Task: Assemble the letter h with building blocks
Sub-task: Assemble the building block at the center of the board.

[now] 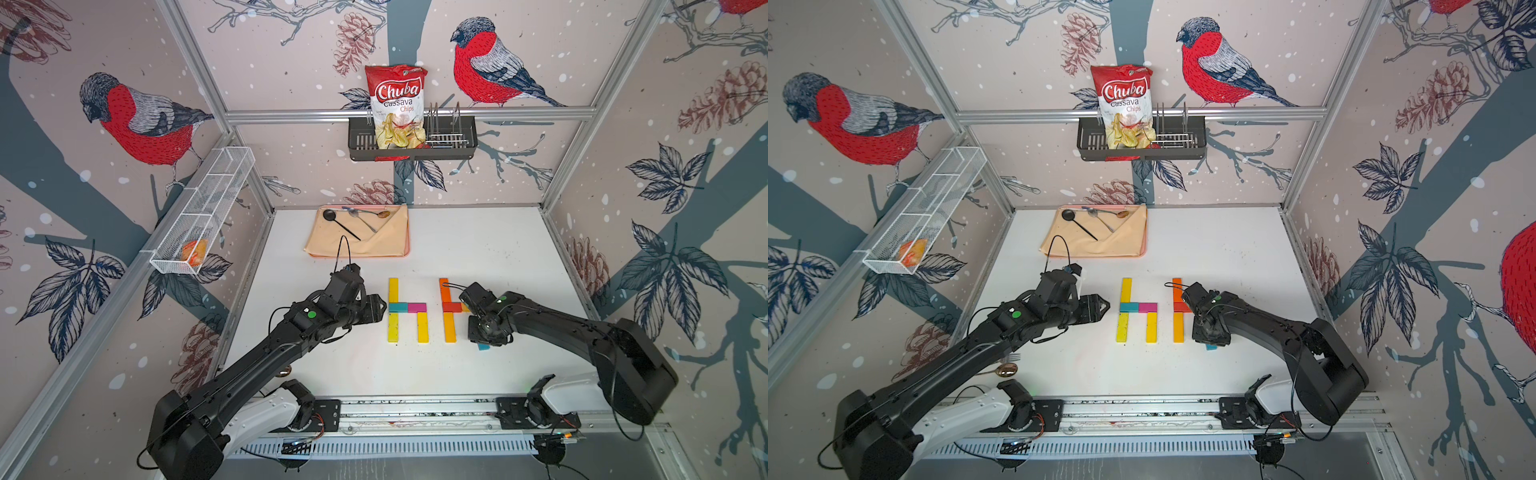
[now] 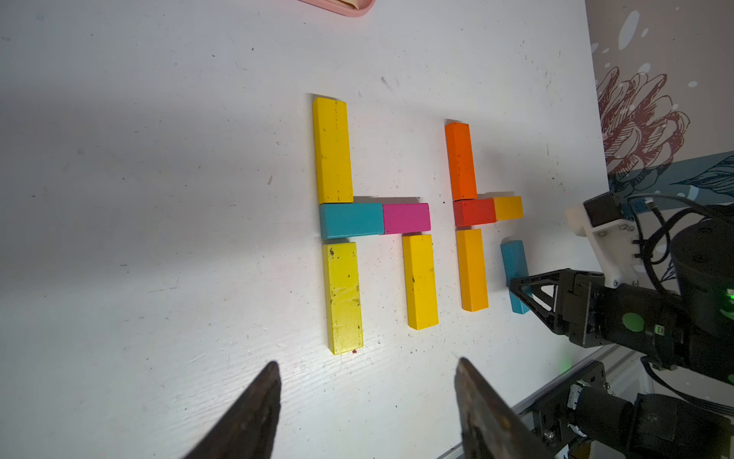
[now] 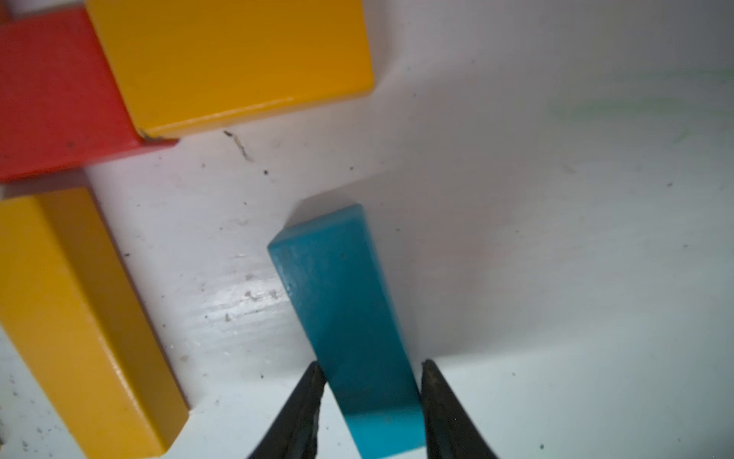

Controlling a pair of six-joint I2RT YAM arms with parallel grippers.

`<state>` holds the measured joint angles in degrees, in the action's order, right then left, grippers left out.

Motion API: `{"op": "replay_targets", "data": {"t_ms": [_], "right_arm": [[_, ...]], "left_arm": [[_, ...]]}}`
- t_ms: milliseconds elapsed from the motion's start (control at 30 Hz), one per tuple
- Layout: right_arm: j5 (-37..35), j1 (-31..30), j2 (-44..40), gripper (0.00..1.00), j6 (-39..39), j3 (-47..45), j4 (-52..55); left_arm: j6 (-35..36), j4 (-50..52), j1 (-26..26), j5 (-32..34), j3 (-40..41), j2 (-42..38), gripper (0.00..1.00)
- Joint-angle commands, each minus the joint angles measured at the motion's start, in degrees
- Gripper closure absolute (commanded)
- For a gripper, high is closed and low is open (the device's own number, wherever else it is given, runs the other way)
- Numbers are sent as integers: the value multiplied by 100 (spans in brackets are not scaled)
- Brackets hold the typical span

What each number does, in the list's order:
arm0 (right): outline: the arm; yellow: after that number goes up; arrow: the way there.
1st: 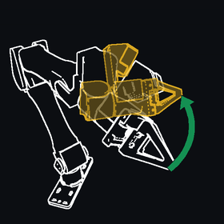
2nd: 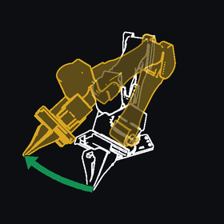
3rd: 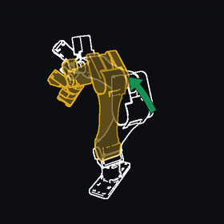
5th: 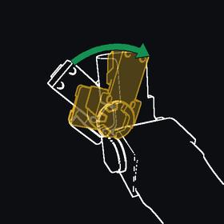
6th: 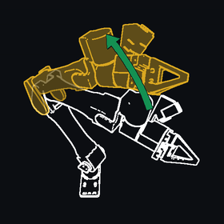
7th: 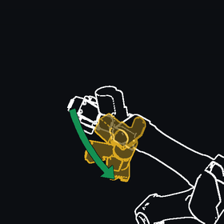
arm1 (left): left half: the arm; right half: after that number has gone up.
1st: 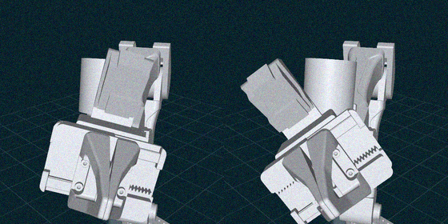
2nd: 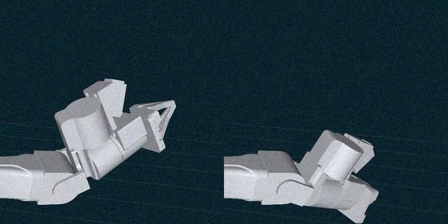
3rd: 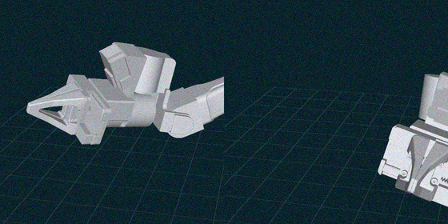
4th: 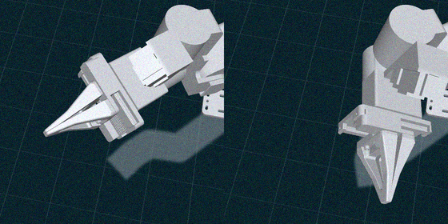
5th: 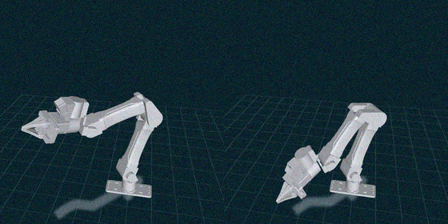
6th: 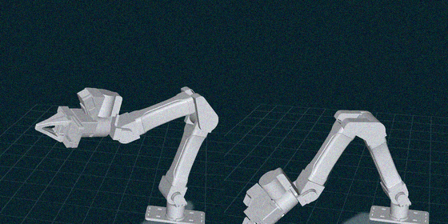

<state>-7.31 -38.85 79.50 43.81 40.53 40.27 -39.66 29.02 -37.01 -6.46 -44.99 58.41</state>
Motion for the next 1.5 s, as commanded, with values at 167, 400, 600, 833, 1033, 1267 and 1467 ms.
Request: {"op": "replay_targets", "data": {"t_ms": [167,400,600,833,1033,1267,1467], "right_arm": [[-81,158,236,70,-228,331,-90],[-81,-49,182,71,-169,288,59],[-192,-158,344,70,-179,310,56],[-416,-116,616,69,-233,608,188],[-456,-189,552,35,-182,636,259],[-402,-292,242,32,45,391,312],[-473,-239,74,34,171,202,371]], "left_arm": [[-5,-19,4,-9,-31,-5,32],[-10,-27,6,5,-15,11,32],[-8,-83,2,-22,2,64,32],[-9,-55,1,13,-1,4,32],[-7,-64,6,4,39,13,32],[-14,-71,1,-5,83,-36,32],[-29,-83,2,-22,121,-66,32]]}}
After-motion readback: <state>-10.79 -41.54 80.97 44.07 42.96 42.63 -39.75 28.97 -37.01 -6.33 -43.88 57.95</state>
